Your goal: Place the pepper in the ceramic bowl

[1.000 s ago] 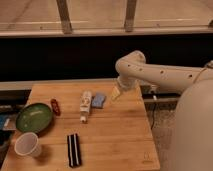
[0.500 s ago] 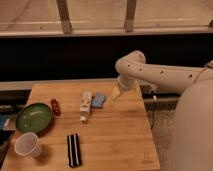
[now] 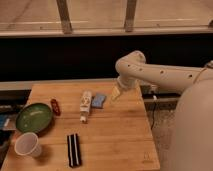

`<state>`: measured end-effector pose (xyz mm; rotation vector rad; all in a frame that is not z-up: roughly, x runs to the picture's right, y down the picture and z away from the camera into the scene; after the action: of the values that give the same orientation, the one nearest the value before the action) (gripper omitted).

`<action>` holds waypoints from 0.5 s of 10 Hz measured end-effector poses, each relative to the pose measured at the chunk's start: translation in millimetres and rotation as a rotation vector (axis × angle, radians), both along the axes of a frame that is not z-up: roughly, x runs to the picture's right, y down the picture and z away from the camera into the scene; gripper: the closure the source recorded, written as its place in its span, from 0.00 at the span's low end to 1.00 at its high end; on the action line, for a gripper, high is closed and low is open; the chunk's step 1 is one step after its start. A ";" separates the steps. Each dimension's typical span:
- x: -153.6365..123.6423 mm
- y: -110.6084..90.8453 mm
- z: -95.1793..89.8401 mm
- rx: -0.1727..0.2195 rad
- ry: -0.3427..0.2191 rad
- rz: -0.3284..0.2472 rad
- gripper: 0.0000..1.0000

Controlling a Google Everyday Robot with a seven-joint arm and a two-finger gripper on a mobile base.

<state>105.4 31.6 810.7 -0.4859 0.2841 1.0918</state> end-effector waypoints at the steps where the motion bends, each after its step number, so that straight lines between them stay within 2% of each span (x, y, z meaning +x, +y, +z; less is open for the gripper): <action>1: 0.7 -2.2 -0.9 0.008 -0.003 -0.009 0.20; 3: -7.9 -15.0 -5.9 0.019 -0.019 -0.043 0.20; 5: -43.3 -31.6 -8.0 0.030 -0.066 -0.088 0.20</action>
<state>62.1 0.0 802.7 -0.4774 0.2293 0.9912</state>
